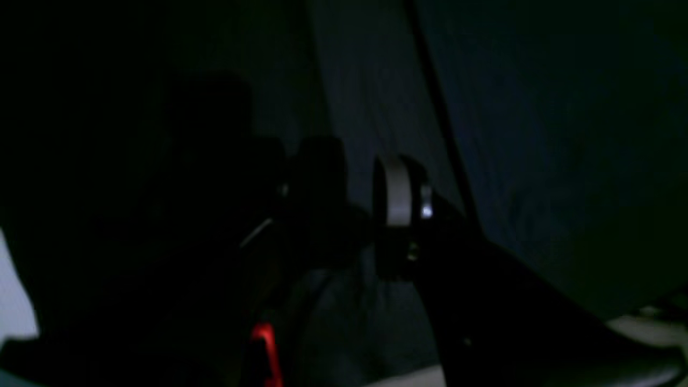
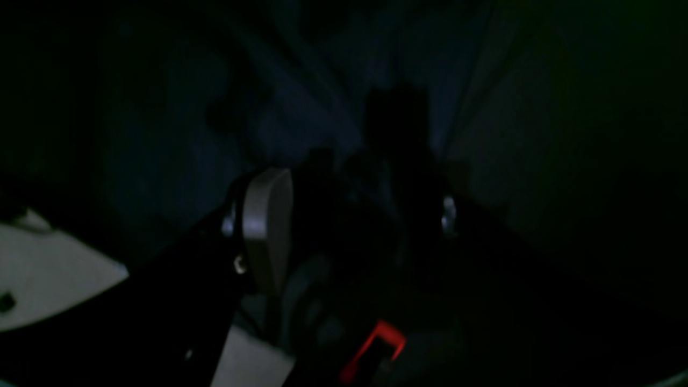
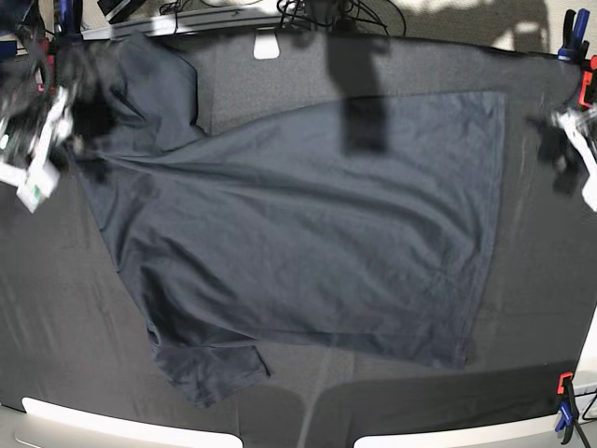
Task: Layout the t-shirt on the table in an organized manner, then fold the t-shirt properly
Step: 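Lower both grippers to the shirt's side edges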
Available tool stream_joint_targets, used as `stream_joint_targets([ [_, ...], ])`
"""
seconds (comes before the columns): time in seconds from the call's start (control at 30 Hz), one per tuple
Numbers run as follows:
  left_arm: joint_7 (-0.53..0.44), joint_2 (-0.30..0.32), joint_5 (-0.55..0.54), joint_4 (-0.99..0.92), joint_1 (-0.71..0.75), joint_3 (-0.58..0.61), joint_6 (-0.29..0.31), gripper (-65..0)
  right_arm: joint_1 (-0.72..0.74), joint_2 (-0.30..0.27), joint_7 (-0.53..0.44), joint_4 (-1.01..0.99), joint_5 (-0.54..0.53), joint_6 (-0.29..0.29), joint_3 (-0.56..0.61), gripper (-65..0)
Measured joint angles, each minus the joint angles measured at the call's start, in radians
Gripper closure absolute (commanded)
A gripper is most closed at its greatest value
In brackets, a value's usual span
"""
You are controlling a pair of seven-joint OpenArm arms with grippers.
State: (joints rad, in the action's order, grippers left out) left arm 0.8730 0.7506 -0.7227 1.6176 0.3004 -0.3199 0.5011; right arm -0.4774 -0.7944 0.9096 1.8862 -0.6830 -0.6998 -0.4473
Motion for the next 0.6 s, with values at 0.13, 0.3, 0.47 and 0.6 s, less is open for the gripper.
stream_joint_targets([
  [0.13,-0.063,-0.005,0.013,-0.003,-0.059,0.0,-0.003,-18.3,0.12,0.046,-0.026,-0.023,-0.002,-0.003,0.0,-32.5],
  [0.3,-0.169,-0.067,0.065,-0.006,-0.135,0.0,-0.021,-18.3,0.306,0.146,-0.019,-0.188,-0.027,0.05,-0.002,-32.5],
  [0.47,-0.266,-0.174,0.124,-0.06,-0.249,0.001,-0.02,-18.3,0.515,0.214,0.05,-0.371,-0.048,0.053,-0.002,-32.5],
  [0.6,-0.273,-0.256,0.135,-0.221,-0.404,-0.001,-0.021,-18.3,0.666,0.262,0.111,-0.497,-0.047,0.053,-0.005,-32.5],
])
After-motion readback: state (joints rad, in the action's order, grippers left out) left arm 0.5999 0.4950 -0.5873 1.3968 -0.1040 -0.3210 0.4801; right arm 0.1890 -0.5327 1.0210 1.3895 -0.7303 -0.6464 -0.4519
